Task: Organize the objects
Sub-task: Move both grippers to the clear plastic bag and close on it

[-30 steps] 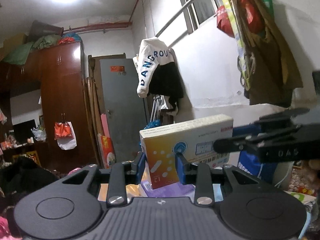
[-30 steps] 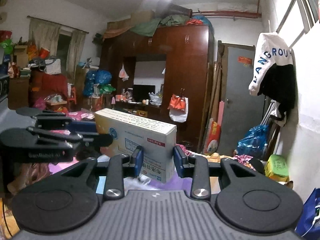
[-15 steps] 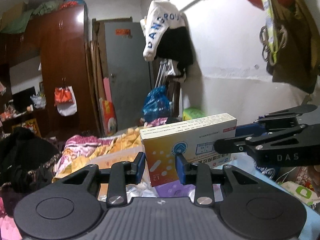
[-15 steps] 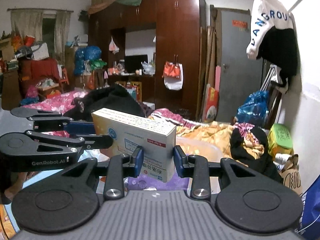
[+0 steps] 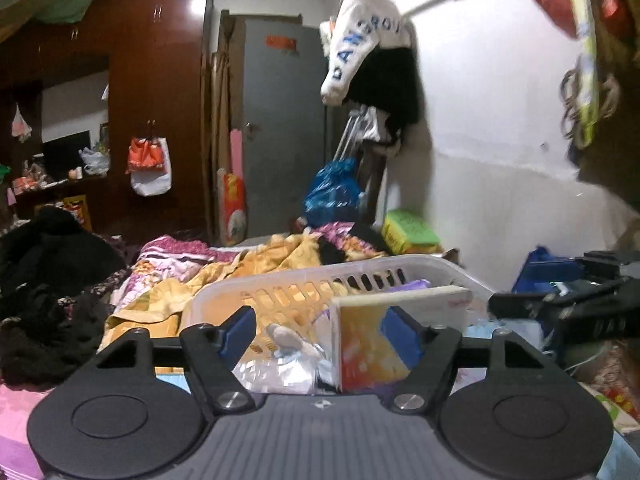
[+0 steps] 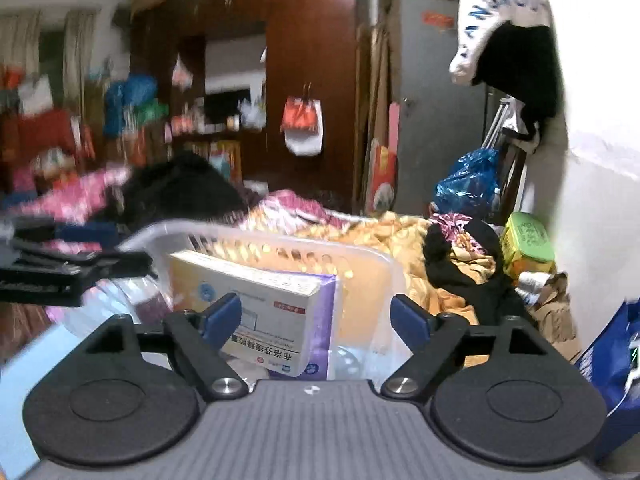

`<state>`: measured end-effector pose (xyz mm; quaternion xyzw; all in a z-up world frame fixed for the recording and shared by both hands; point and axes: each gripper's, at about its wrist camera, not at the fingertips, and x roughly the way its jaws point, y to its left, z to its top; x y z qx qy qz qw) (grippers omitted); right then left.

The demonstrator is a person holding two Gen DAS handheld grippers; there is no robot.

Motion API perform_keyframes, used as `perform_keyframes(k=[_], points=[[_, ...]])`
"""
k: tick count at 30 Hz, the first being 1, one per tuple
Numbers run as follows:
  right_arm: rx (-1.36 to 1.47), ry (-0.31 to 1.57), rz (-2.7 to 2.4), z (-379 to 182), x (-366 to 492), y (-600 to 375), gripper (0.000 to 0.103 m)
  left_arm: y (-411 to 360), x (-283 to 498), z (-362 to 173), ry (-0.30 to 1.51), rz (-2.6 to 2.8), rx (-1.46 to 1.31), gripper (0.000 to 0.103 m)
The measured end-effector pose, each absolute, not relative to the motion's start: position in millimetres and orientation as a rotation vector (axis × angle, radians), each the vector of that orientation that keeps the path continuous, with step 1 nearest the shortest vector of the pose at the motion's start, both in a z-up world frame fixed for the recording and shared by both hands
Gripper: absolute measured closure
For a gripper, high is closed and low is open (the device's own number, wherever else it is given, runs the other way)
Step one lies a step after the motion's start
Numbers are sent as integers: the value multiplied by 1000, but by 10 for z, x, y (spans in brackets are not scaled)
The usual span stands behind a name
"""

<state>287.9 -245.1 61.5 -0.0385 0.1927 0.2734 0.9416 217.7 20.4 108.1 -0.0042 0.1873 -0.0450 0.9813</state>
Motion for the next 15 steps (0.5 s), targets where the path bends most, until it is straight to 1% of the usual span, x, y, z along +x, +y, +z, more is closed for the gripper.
perform_keyframes(k=[2, 3, 7, 11, 15], points=[[-51, 334, 543, 543, 2654, -2665, 0, 275, 1887, 986, 347, -127, -11, 21], [-44, 316, 535, 470, 2533, -2773, 0, 306, 1744, 918, 341, -143, -17, 20], [52, 334, 520, 27, 2062, -3156, 0, 399, 1291, 491, 364, -190, -39, 19], [54, 419, 589, -386, 1709, -3167, 0, 358, 1209, 145, 438, -216, 26, 19], [16, 418, 596, -558, 1539, -3070, 5, 450, 1279, 29, 484, -234, -2, 19]])
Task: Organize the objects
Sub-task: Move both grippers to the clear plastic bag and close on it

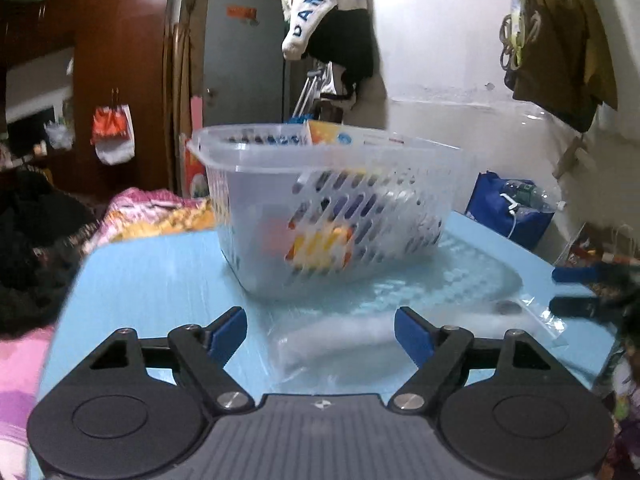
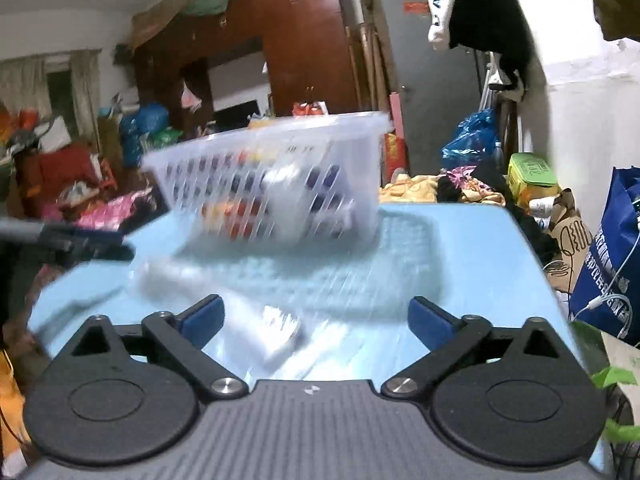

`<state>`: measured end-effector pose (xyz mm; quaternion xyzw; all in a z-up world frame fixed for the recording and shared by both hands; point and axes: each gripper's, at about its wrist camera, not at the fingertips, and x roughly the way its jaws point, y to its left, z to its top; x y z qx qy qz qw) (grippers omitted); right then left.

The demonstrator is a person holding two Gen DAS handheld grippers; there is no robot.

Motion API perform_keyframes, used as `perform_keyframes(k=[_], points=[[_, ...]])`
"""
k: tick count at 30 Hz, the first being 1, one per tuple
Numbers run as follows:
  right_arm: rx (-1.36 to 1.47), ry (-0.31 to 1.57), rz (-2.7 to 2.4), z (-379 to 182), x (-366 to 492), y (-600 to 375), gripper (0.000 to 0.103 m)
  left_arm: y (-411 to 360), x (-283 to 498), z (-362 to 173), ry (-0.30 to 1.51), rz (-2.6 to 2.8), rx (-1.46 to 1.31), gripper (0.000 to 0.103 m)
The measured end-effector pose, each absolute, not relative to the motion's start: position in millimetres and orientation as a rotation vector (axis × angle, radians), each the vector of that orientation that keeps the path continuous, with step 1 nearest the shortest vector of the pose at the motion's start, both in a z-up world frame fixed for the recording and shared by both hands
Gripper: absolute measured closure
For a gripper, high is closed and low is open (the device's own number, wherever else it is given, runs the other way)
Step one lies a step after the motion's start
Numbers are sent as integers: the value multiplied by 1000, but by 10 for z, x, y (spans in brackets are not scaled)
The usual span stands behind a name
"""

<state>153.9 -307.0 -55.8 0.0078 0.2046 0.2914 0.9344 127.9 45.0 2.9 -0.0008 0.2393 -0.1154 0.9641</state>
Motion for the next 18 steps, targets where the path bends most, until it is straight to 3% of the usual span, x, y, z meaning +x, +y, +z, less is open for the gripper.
perform_keyframes(k=[5, 8, 13, 16, 18], points=[[-20, 412, 602, -591, 1537, -2926, 11, 497, 1369, -139, 562, -250, 3, 21], [-45, 433, 604, -655, 1591, -2831, 22, 485, 1369, -163, 583, -273, 0, 21], [-108, 397, 589, -735, 1551, -2741, 26, 244, 1394, -207, 636, -255, 139, 21], [-109, 377, 601, -761, 1528, -2745, 35, 190, 1368, -215, 626, -255, 150, 23], [-102, 369, 619, -770, 1504, -2753, 50, 202, 1334, -212, 614, -261, 141, 32]])
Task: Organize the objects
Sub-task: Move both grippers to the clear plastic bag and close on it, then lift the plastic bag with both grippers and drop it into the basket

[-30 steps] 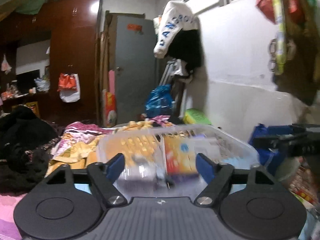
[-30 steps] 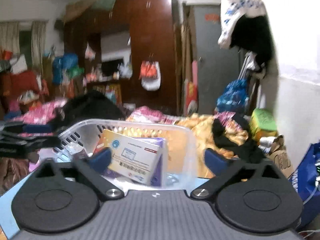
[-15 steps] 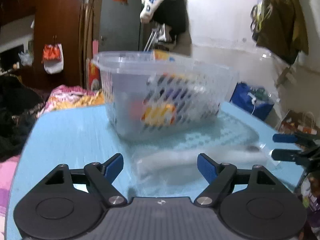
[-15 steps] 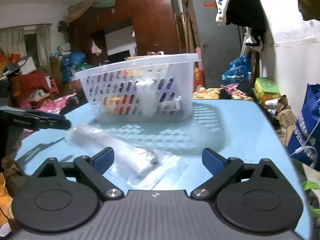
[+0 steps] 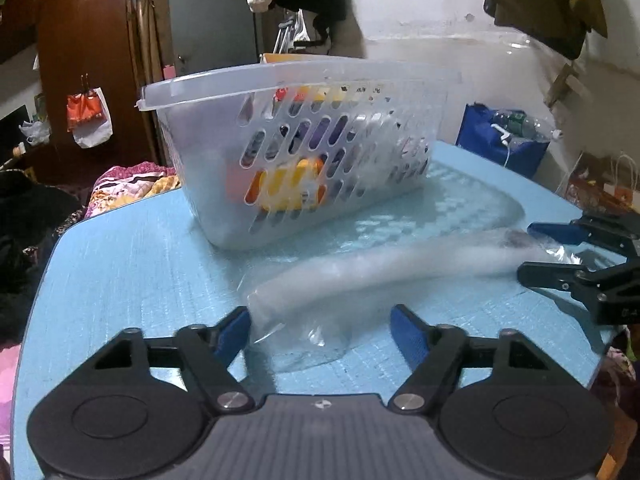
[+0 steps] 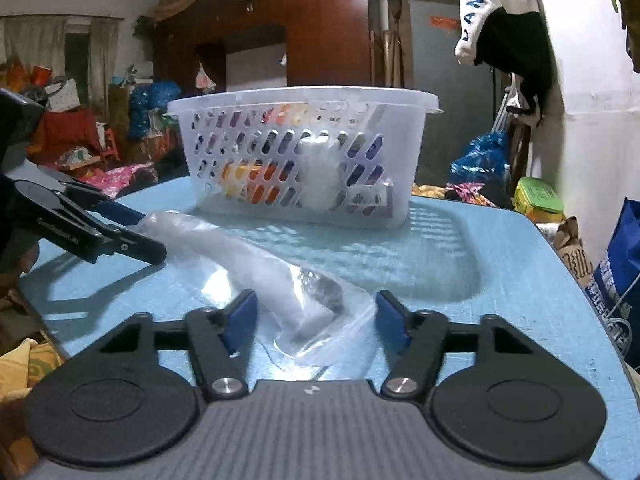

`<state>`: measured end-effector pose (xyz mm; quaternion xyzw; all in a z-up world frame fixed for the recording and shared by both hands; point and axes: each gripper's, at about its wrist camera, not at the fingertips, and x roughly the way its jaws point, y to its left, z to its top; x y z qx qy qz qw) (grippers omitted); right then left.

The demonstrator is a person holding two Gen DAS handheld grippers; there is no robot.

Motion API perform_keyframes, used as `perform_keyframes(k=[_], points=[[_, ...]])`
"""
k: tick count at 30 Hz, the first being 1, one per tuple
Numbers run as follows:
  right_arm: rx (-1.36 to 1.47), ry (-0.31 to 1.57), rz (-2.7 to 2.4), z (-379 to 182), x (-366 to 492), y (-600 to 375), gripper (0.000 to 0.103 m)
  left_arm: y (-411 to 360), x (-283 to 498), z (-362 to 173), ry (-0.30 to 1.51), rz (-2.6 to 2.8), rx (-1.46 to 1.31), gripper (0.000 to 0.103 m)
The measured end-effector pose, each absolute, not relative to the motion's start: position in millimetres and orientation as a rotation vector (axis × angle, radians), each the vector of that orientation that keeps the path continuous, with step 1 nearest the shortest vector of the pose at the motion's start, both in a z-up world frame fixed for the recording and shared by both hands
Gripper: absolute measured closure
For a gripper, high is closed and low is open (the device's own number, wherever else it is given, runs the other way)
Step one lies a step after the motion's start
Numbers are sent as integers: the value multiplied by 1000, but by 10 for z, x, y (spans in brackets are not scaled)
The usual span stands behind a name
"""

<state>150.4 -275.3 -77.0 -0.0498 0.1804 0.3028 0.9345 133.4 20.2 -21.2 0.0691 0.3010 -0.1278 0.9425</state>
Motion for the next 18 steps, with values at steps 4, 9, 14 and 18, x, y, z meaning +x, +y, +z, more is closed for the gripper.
perform_keyframes(k=[4, 9, 14, 18], points=[[-111, 355, 631, -766, 1460, -2745, 67, 143, 1216, -249, 543, -271, 167, 75], [-98, 361, 642, -751, 1457, -2789, 78, 223, 1157, -225, 493, -250, 122, 85], [-95, 344, 652, -726, 1430, -2809, 78, 243, 1051, -222, 446, -246, 110, 87], [-97, 325, 649, -681, 1407, -2841, 79, 245, 1000, -231, 431, -242, 114, 89]])
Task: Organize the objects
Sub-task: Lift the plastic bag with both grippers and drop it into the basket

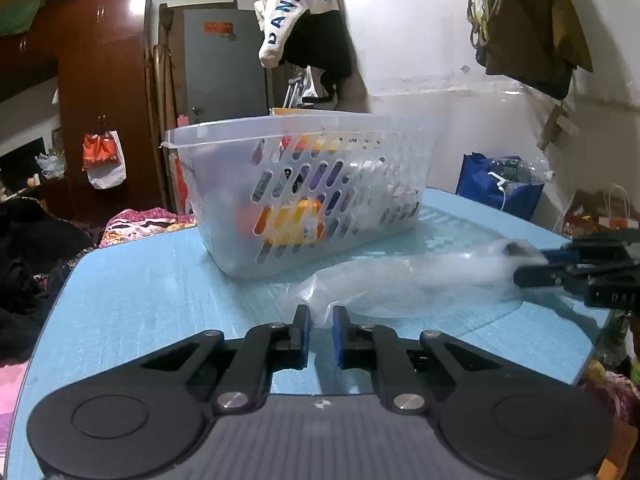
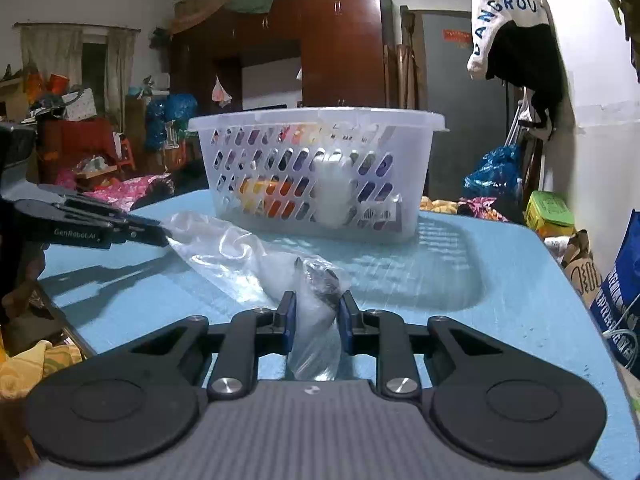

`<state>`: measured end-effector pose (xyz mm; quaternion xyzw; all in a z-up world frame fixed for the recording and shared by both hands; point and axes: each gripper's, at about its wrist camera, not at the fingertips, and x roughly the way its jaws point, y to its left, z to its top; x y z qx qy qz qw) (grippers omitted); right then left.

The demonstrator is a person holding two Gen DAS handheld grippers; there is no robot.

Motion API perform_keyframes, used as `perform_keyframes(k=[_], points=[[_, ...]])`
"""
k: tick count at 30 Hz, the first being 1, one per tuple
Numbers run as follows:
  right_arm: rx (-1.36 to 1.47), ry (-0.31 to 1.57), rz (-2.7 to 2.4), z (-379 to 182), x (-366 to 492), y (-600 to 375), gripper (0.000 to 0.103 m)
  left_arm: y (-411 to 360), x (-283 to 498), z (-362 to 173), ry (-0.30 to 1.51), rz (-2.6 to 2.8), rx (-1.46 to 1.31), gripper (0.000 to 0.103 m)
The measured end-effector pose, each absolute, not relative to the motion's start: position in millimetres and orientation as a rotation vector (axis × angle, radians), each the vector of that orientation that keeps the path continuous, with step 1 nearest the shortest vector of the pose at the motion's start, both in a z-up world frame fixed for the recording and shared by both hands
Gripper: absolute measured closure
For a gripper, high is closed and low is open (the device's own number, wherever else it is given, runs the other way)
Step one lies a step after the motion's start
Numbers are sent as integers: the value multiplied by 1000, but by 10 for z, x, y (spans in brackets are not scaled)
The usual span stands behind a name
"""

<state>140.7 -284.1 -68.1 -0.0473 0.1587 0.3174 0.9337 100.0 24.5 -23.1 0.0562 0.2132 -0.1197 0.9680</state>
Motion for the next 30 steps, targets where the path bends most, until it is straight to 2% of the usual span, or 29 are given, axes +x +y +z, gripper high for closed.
perform_keyframes(k=[17, 23, 30], points=[[-101, 275, 649, -471, 1387, -2886, 80, 171, 825, -47, 363, -248, 142, 89], [-116, 214, 657, -155, 1404, -2869, 80, 176, 762, 232, 301, -240, 157, 89], [-123, 128, 679, 441, 1813, -2779, 80, 166, 964, 835, 208, -200, 189, 89]])
